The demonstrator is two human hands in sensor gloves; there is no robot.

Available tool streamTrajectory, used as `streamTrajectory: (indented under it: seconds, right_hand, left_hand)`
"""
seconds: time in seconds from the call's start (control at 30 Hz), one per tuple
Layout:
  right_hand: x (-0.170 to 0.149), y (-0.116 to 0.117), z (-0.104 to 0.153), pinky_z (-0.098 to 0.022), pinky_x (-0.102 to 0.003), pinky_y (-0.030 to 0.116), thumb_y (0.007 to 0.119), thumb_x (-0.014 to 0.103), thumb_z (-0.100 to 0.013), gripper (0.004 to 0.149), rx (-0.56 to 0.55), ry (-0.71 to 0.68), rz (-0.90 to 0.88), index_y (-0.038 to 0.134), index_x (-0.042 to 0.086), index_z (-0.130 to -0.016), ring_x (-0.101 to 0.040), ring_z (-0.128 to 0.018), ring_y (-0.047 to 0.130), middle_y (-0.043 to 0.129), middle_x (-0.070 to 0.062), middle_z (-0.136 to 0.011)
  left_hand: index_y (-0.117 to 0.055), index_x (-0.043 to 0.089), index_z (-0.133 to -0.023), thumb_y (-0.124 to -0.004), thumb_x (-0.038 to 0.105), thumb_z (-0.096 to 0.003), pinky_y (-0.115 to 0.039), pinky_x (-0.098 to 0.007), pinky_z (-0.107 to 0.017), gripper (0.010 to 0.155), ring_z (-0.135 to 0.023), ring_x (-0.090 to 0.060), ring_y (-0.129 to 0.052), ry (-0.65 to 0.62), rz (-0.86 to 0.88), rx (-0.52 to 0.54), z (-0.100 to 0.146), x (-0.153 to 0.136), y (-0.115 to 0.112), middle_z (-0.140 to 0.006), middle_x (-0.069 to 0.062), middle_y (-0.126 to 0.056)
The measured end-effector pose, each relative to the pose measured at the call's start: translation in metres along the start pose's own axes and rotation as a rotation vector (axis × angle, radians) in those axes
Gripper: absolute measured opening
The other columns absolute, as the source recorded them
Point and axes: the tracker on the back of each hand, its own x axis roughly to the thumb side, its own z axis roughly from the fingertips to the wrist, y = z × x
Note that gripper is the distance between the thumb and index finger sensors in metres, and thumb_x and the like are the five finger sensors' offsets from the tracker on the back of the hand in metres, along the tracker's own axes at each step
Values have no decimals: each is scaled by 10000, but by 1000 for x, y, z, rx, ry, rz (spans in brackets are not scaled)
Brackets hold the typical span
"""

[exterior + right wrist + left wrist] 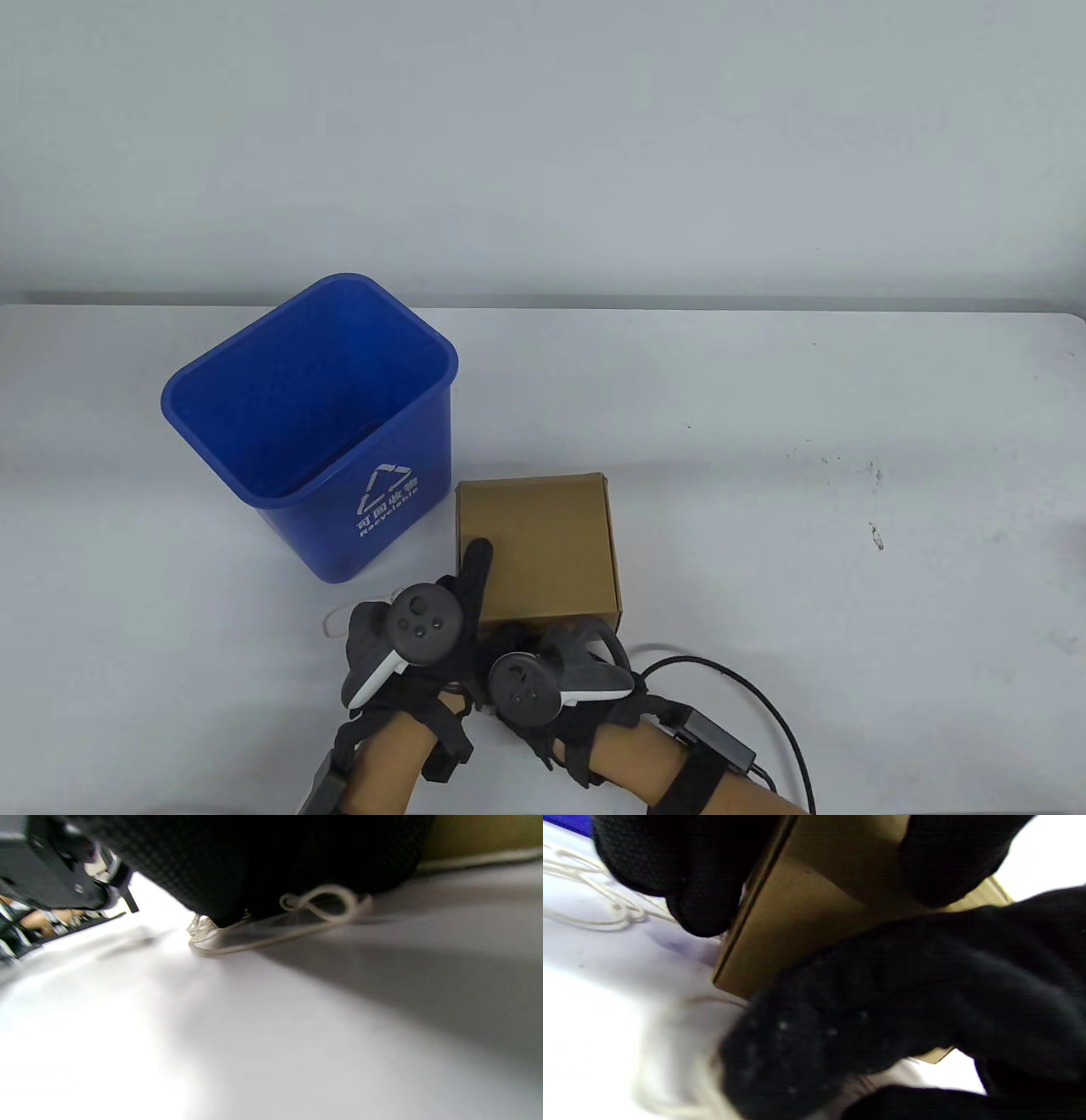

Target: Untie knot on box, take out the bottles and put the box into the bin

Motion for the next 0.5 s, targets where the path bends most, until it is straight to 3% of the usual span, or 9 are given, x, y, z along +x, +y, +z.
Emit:
streamTrajectory:
  seconds: [0.17, 0.33, 0.5]
  right_hand:
    - [-9, -10, 14, -637, -565, 603, 729, 210, -476, 469, 3, -51, -207, 719, 160, -943, -415, -925, 643, 606, -95, -1038]
    - [-16, -51, 52, -607, -584, 637, 735, 282, -486, 460, -74, -47, -235, 766, 133, -920, -444, -884, 708, 665, -130, -1015]
    - [-26, -94, 81, -578, -565, 682, 757, 331, -489, 444, -314, -85, -317, 820, 134, -882, -428, -835, 785, 744, -119, -974]
  left_hand:
    - [-75, 371, -1099, -739, 581, -483, -700, -639, -605, 930, -797, -501, -855, -6, -12, -11, 2, 0, 2, -1043, -329, -528]
    - [-112, 342, -1114, -757, 567, -484, -681, -654, -615, 929, -818, -514, -835, -20, 7, -13, 6, 1, 7, -1063, -328, -499]
    - [-100, 284, -1111, -793, 556, -476, -663, -663, -631, 979, -855, -517, -805, -19, 7, -17, 13, 1, 12, -1086, -293, -476]
